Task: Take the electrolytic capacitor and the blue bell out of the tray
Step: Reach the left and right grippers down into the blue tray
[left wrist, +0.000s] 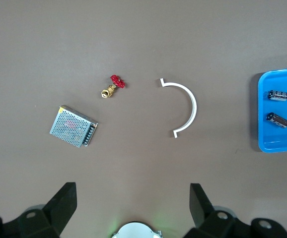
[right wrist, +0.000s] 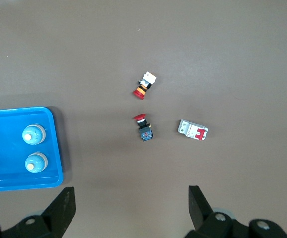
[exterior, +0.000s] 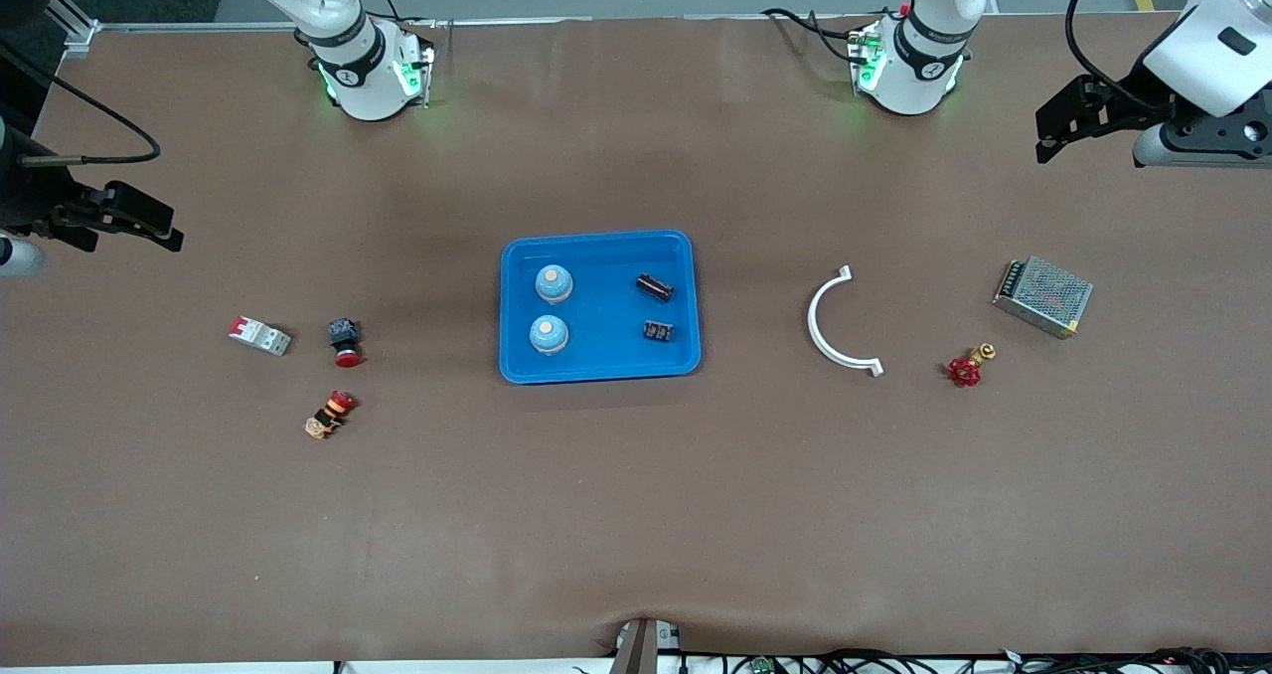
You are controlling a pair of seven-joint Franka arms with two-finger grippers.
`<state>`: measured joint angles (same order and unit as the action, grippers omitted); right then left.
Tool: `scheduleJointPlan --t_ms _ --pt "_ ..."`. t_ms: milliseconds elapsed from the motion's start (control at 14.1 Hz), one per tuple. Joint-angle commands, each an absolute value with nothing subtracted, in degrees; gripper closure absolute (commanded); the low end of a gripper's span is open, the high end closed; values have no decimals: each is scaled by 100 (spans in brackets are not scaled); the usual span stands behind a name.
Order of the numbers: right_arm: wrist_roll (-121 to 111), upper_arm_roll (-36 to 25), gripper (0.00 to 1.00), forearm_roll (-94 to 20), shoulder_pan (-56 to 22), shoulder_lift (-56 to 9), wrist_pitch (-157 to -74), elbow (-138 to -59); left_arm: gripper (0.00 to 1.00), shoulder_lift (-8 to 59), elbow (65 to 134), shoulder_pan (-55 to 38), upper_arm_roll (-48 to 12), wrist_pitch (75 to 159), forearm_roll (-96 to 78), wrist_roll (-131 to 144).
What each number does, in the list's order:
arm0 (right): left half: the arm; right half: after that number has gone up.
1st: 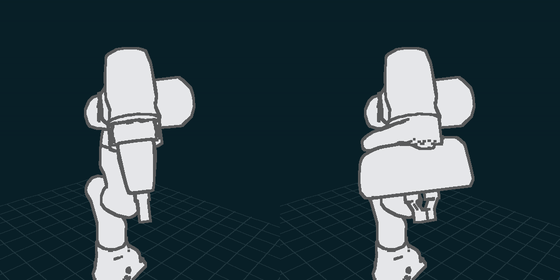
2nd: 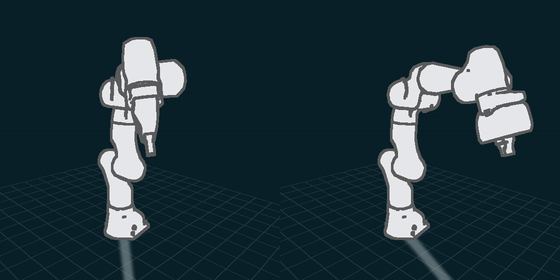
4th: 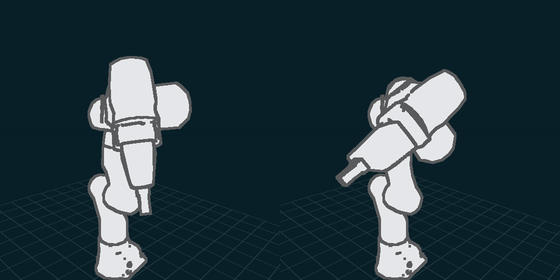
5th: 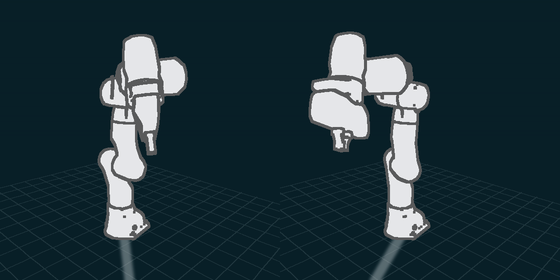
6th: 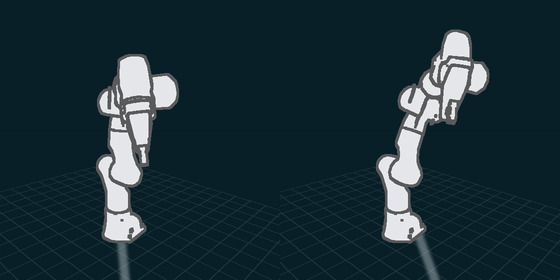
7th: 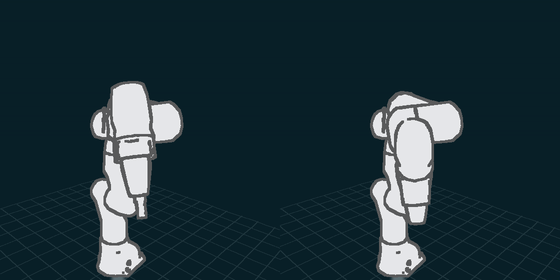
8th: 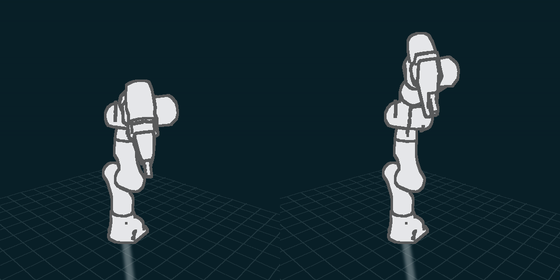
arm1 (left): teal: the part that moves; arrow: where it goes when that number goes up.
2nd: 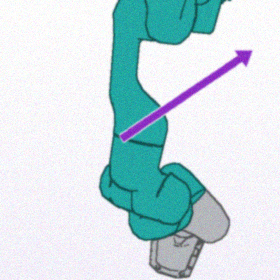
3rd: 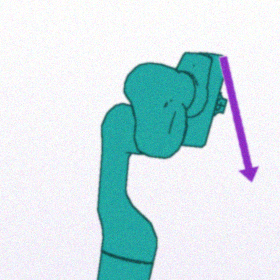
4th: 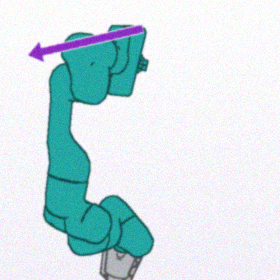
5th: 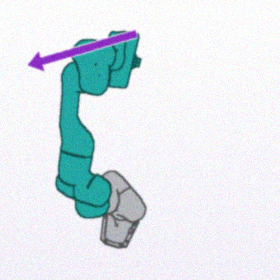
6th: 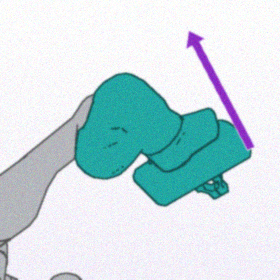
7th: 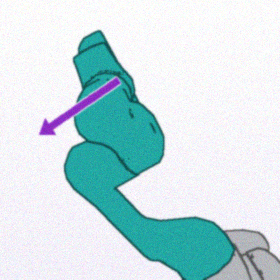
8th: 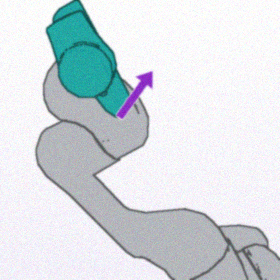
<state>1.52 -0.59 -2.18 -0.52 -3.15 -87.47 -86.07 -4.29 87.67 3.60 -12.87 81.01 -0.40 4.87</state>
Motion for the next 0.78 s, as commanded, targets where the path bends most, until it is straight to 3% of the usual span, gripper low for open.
scheduleJointPlan --t_ms 0,425,708 --pt "149 -79 0 -273 -97 -343 -8745 -8517 0 -457 8692 422 -1292 8016 -141 360" --pt "158 -79 0 -238 -105 -343 -8771 -8534 0 -62 8674 308 -1362 8094 -97 501" --pt "132 -79 0 -211 -53 -343 -8780 -8534 0 350 8806 124 -1756 8130 -105 1218"
